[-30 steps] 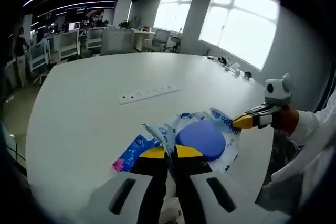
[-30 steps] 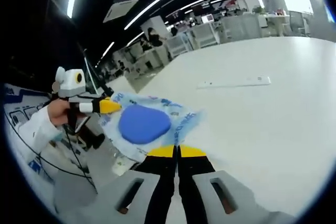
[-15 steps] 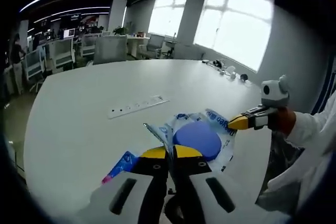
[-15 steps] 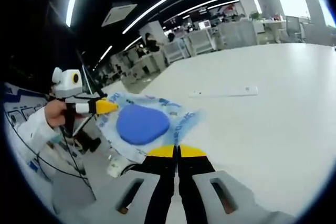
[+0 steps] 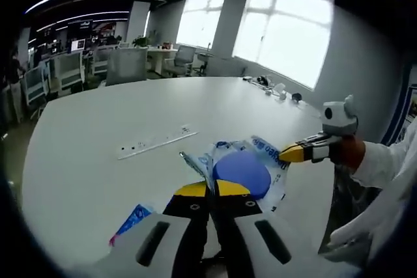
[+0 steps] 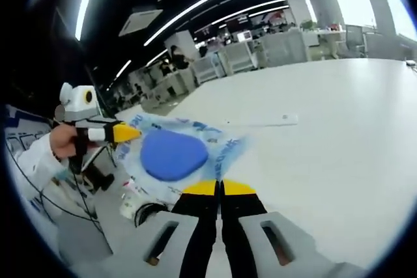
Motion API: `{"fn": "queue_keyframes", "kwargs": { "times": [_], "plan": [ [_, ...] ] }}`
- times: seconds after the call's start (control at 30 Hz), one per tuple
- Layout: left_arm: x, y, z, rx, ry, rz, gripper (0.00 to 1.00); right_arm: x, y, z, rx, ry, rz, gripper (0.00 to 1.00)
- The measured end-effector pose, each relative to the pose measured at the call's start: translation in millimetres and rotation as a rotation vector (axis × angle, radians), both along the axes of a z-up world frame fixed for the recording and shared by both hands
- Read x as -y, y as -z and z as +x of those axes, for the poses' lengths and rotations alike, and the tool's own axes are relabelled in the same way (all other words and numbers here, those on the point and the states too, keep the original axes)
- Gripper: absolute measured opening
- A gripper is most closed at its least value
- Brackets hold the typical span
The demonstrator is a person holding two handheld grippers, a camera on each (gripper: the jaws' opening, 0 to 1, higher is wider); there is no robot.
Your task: Arrange the tabletop items into an orderly group along one side of the table until the central work area is clear of visible clutter.
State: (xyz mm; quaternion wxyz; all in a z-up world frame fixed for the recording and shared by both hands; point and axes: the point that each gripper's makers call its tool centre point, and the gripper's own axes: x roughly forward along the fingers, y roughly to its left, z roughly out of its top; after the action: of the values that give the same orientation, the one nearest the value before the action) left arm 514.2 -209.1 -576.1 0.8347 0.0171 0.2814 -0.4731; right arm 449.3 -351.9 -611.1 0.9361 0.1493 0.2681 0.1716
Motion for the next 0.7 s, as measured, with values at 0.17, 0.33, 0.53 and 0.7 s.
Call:
{"fn": "queue_keyframes", "kwargs": {
  "times": [0.17,0.33,0.53,0.7],
  "plan": [
    [18.4,5.6,-2.1,0.001,0.03,0.008,0.0,18.2,2.1,-2.1,0.002,0.024,-0.008,0.0],
    [30.8,15.1,-4.6,-0.012,0.045,0.015,0.0,31.6,8.7,-5.7,-0.008,0.042,-0.013,0.0],
    [45.9,25.0,-6.6,-0.026,0.057,0.015,0.0,46.2,17.3,-6.5,-0.021,0.061,-0.022,0.0],
    [57.0,35.4,-7.8,-0.035,0.071,0.024,0.0,56.5,28.6,-5.7,-0.037,0.072,-0.031,0.0]
  ]
}}
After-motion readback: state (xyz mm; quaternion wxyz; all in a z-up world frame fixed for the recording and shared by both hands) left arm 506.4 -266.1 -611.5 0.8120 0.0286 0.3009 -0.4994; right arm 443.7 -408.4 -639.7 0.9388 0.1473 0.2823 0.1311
